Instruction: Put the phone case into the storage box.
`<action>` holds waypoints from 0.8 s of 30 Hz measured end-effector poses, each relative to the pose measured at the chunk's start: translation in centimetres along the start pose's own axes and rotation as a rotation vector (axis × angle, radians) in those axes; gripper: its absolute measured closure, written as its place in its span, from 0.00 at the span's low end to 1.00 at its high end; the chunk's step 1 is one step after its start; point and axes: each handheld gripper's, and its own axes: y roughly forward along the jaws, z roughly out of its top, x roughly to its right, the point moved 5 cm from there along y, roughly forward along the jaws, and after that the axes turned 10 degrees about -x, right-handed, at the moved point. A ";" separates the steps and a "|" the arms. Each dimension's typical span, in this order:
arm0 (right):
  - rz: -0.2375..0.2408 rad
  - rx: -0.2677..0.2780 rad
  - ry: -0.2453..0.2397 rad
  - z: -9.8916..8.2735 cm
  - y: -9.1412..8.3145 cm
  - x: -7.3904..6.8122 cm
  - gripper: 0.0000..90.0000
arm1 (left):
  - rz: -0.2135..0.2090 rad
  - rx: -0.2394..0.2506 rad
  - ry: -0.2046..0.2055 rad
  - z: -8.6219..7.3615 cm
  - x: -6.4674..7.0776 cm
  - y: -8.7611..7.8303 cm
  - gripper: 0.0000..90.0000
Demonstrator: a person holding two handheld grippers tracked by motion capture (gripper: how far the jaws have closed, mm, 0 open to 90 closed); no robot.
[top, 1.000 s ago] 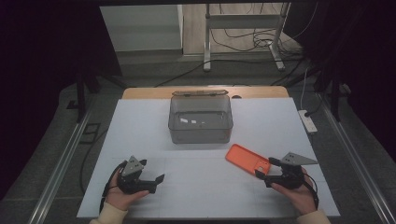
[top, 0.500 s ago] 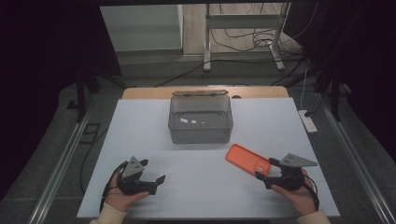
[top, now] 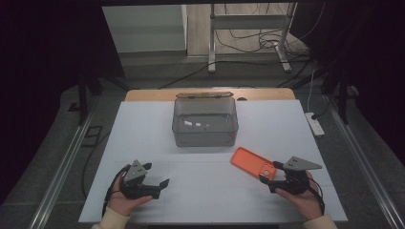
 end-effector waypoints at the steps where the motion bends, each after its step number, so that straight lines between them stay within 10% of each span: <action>1: 0.002 0.002 0.001 0.0 0.0 0.0 0.22 | 0.002 -0.001 0.003 0.0 0.0 0.0 0.10; 24: 0.002 0.011 -0.018 1.2 -0.6 -0.2 0.22 | 0.003 -0.009 0.002 0.1 -0.1 0.0 0.11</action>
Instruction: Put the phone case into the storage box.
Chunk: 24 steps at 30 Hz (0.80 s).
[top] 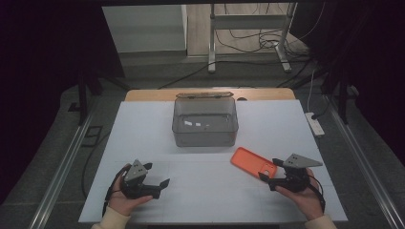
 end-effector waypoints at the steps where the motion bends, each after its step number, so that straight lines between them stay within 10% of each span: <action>1: -0.001 0.000 0.001 0.1 -0.1 0.0 0.22 | 0.000 0.002 -0.002 0.0 0.0 0.0 0.11; 24: 0.013 -0.081 -0.033 1.9 -1.2 0.4 0.22 | 0.003 0.004 -0.002 0.1 -0.1 0.0 0.11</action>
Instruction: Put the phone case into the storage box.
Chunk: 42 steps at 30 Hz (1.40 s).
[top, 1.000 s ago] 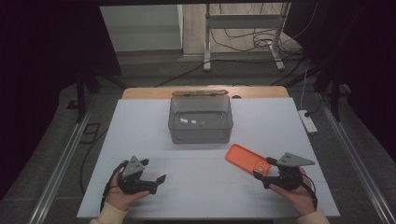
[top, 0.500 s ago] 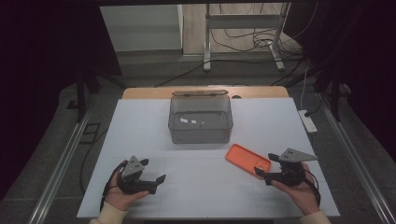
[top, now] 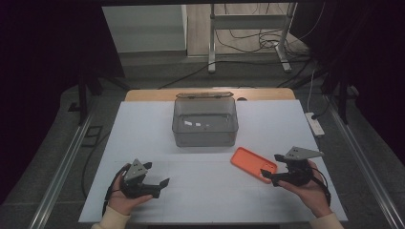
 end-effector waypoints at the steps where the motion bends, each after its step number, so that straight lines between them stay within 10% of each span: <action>1: 0.000 0.000 0.000 0.0 0.0 0.0 0.22 | 0.000 0.000 0.000 0.0 0.0 0.0 0.11; 42: -0.010 -0.127 -0.090 5.0 0.7 1.9 0.22 | -0.011 -0.004 -0.001 0.2 0.1 0.1 0.11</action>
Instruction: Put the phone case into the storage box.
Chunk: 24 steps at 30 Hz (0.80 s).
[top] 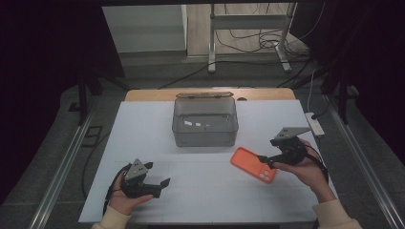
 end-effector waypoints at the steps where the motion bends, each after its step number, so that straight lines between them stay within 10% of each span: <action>1: -0.002 -0.005 -0.002 0.1 0.1 0.0 0.22 | 0.001 0.000 0.001 0.0 0.0 0.0 0.11; 24: 0.010 -0.054 0.009 1.0 1.3 1.6 0.22 | 0.013 -0.008 -0.003 0.0 -0.1 0.1 0.11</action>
